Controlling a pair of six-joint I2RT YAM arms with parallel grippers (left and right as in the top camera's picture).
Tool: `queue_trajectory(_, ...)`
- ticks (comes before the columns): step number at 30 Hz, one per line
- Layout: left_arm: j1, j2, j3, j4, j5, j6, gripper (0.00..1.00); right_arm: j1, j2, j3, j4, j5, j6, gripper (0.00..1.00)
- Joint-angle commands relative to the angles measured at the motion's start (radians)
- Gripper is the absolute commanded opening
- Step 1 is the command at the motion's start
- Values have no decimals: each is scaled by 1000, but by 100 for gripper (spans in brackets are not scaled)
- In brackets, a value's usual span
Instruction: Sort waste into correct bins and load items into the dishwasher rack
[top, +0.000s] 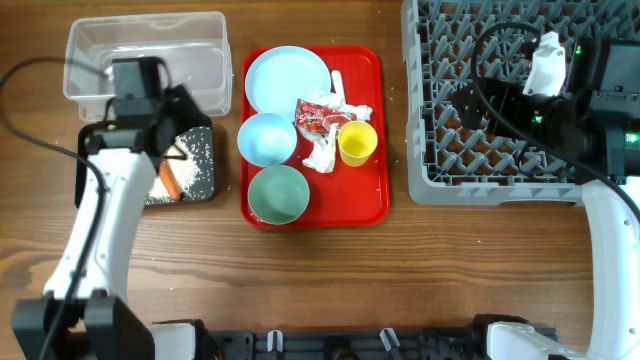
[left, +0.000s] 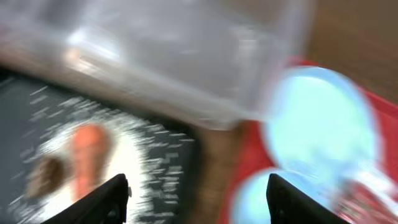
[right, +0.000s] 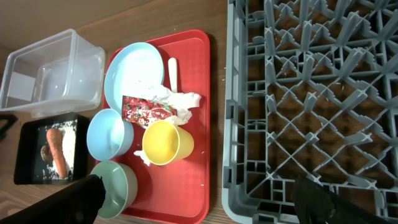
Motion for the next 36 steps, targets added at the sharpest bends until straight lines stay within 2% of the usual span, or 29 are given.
queue_trajectory(1, -138, -21, 37, 24, 72, 93, 72, 4, 9, 13, 4, 7, 7, 100)
queue_trajectory(3, -240, -18, 68, 29, 72, 121, 73, 4, 9, 13, 9, 7, 7, 100)
queue_trajectory(11, -443, 84, 84, 108, 86, 120, 73, 4, 9, 13, 8, 7, 8, 100)
queue_trajectory(13, -472, 134, 84, 128, 115, 121, 73, 4, 9, 13, 7, 6, 7, 100)
queue_trajectory(17, -497, 259, 84, 243, 281, 143, 85, 4, 9, 13, 8, 7, 7, 100)
queue_trajectory(20, -496, 332, 84, 323, 389, 142, 85, 4, 9, 13, 7, 7, 6, 100)
queue_trajectory(26, -497, 416, 84, 302, 394, 139, 83, 4, 9, 13, 6, 7, 1, 100)
queue_trajectory(28, -497, 420, 84, 300, 394, 139, 79, 4, 9, 13, 5, 8, 0, 100)
queue_trajectory(29, -497, 420, 84, 301, 394, 139, 73, 4, 9, 13, 4, 8, 0, 100)
queue_trajectory(32, -498, 420, 84, 295, 394, 139, 40, 4, 9, 13, 2, 8, 0, 100)
queue_trajectory(33, -497, 421, 84, 288, 394, 139, 35, 4, 9, 13, 0, 8, 0, 100)
queue_trajectory(36, -498, 421, 84, 263, 394, 139, 31, 4, 9, 13, -5, 8, 0, 100)
